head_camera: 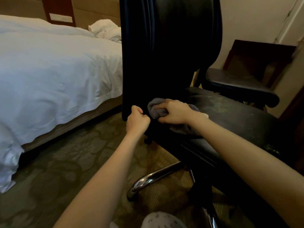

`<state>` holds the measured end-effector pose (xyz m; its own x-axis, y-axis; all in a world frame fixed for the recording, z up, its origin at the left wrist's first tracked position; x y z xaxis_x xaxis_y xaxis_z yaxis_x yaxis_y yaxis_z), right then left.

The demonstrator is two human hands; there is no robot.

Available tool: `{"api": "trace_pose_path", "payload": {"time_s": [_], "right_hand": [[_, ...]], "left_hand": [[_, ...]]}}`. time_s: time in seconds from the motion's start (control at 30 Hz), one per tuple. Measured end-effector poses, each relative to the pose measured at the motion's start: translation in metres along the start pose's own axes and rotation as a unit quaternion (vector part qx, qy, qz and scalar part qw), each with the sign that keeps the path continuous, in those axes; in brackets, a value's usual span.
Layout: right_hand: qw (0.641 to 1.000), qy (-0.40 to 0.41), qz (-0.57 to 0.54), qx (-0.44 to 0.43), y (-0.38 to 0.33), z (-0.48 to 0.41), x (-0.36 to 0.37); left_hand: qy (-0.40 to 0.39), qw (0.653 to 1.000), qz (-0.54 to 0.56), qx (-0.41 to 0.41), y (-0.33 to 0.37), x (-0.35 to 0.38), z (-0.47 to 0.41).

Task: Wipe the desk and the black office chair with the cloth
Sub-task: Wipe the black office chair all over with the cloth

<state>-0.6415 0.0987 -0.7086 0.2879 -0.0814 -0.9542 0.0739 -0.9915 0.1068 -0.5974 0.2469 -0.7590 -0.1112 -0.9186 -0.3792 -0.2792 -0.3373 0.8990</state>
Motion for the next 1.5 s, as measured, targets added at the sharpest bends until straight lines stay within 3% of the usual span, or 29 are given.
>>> {"api": "trace_pose_path", "payload": {"time_s": [0.1, 0.27, 0.33, 0.4, 0.53, 0.63, 0.73, 0.9, 0.97, 1.07, 1.13, 1.2, 1.27, 1.43, 1.5], "right_hand": [[0.999, 0.048, -0.006, 0.015, 0.01, 0.018, 0.007], [0.969, 0.006, 0.027, 0.247, 0.099, 0.033, 0.005], [0.957, 0.046, 0.018, 0.285, 0.117, 0.042, -0.004], [0.961, 0.1, -0.029, 0.254, 0.119, 0.045, -0.023], [0.976, 0.156, -0.103, 0.11, 0.061, 0.045, -0.046], [0.992, 0.101, -0.058, 0.047, 0.013, 0.054, -0.015], [0.99, 0.1, -0.067, 0.08, 0.018, 0.06, 0.003], [0.968, 0.071, 0.015, 0.239, 0.097, 0.064, 0.0], [0.952, 0.106, 0.012, 0.285, 0.112, 0.077, -0.011], [0.942, 0.19, -0.08, 0.264, 0.094, 0.089, -0.041], [0.96, 0.173, -0.11, 0.192, 0.057, 0.095, -0.046], [0.981, 0.149, -0.07, 0.105, 0.018, 0.105, -0.031], [0.987, 0.142, -0.015, 0.079, 0.005, 0.113, -0.016], [0.965, 0.058, 0.087, 0.242, 0.087, 0.102, -0.012], [0.953, 0.059, 0.1, 0.28, 0.107, 0.107, -0.02]], "left_hand": [[-0.039, 0.998, -0.034, 0.045, 0.009, 0.015, 0.006], [-0.076, 0.989, -0.107, 0.061, 0.013, 0.015, 0.014], [-0.077, 0.99, -0.1, 0.054, 0.011, 0.014, 0.014], [-0.066, 0.994, -0.082, 0.044, 0.012, 0.014, 0.014], [-0.031, 0.997, -0.059, 0.034, 0.016, 0.021, 0.018], [0.006, 0.998, -0.057, 0.014, 0.014, 0.025, 0.023], [-0.003, 0.996, -0.081, 0.04, 0.006, 0.025, 0.024], [-0.004, 0.994, -0.101, 0.045, 0.013, 0.024, 0.027], [0.004, 0.993, -0.109, 0.048, 0.013, 0.024, 0.028], [0.033, 0.988, -0.12, 0.092, 0.021, 0.028, 0.03], [0.039, 0.983, -0.117, 0.134, 0.03, 0.037, 0.036], [0.031, 0.981, -0.116, 0.152, 0.035, 0.047, 0.042], [0.021, 0.978, -0.135, 0.158, 0.035, 0.055, 0.045], [0.005, 0.978, -0.148, 0.147, 0.033, 0.052, 0.045], [0.004, 0.978, -0.151, 0.143, 0.033, 0.053, 0.046]]}}
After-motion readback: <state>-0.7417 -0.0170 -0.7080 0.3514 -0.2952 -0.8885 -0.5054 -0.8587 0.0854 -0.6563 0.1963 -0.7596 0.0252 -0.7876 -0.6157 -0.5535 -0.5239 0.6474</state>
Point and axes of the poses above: each hand's wrist, its own z-axis away from the middle knuckle, its own x-axis out of the palm, y = z × x, the point moved 3 cm from there along -z, towards the middle knuckle, and after that the axes turned 5 degrees about y, right-handed, at the moved point
